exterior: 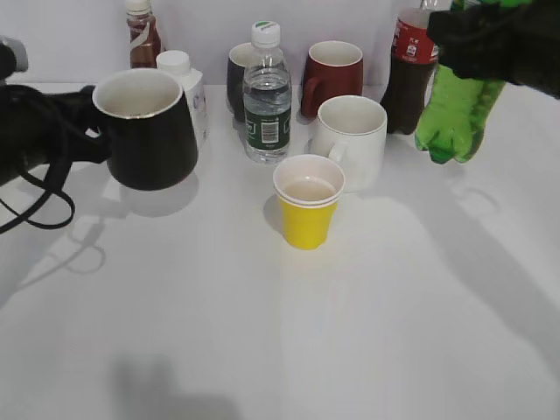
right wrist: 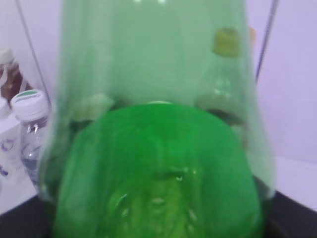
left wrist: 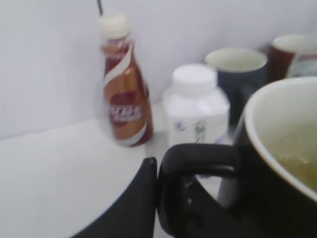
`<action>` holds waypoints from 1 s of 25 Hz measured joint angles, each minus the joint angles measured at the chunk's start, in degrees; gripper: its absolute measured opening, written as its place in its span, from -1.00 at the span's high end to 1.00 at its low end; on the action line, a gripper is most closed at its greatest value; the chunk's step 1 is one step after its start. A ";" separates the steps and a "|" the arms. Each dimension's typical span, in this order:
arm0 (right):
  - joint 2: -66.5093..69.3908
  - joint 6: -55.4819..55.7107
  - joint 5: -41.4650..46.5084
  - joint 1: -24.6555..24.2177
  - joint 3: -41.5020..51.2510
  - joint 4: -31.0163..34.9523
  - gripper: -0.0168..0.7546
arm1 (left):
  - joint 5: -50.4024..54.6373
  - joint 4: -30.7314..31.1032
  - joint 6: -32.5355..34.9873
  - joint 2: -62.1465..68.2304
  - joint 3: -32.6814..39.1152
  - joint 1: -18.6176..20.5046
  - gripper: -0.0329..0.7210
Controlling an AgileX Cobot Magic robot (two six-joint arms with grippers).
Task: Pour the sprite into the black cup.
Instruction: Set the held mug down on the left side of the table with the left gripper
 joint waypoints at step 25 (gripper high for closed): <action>2.44 0.87 -7.67 -1.32 4.74 -1.45 -0.16 | -14.30 -0.45 -0.05 13.09 5.90 0.86 0.77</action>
